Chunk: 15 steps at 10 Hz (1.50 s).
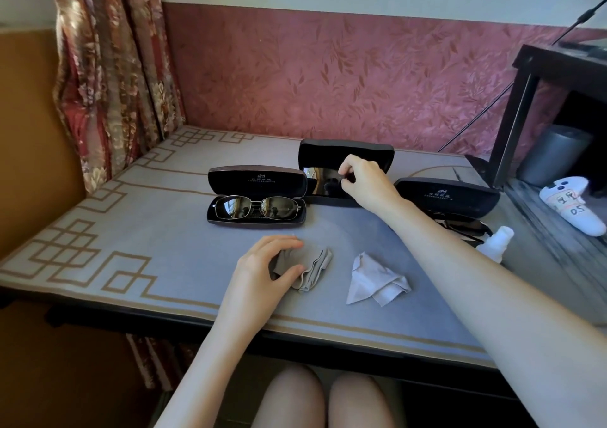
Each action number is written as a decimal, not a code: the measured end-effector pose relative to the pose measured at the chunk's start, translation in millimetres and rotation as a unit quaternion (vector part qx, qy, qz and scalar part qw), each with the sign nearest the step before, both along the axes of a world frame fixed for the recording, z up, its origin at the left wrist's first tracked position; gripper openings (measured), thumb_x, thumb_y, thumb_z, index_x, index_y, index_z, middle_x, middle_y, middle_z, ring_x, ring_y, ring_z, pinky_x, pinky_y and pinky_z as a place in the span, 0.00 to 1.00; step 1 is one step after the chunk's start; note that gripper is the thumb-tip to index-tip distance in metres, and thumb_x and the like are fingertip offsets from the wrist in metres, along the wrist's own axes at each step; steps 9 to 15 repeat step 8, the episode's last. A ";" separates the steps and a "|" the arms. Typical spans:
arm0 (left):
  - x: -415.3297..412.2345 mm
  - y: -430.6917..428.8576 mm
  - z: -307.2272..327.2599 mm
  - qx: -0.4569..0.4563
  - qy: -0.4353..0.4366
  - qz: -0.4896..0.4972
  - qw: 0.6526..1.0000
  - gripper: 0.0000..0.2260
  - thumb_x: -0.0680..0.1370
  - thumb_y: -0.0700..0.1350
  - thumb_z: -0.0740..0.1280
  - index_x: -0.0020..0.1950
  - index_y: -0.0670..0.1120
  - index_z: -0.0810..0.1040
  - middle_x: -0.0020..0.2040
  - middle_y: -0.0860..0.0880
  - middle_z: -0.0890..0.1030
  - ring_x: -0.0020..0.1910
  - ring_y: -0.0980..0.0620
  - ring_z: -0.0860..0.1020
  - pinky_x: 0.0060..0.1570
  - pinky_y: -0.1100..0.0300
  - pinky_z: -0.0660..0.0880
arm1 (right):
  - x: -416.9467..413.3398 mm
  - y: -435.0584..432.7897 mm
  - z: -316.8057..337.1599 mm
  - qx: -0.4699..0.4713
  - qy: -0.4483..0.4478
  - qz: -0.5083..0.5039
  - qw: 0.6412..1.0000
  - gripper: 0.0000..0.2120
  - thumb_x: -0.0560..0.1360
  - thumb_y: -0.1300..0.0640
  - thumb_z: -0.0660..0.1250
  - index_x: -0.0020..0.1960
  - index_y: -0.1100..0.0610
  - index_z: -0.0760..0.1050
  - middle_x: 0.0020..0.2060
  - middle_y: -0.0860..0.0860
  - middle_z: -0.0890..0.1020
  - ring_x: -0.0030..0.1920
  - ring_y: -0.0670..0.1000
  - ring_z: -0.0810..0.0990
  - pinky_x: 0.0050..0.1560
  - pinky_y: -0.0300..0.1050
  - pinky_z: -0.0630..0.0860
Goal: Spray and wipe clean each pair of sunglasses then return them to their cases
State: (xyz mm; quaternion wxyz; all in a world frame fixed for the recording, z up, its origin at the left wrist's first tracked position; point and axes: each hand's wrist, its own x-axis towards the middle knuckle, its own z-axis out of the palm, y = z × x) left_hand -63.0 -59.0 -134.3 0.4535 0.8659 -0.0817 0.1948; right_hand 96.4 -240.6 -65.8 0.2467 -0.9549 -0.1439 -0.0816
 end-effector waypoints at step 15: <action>-4.4 -2.2 10.0 -0.167 0.035 0.005 0.985 0.08 0.77 0.43 0.67 0.53 0.53 0.82 0.53 0.59 0.83 0.57 0.64 0.77 0.59 0.69 0.72 | -96.2 -4.2 35.1 0.253 -0.043 0.102 0.961 0.09 0.78 0.63 0.64 0.50 0.53 0.82 0.49 0.40 0.82 0.51 0.38 0.79 0.50 0.25 0.69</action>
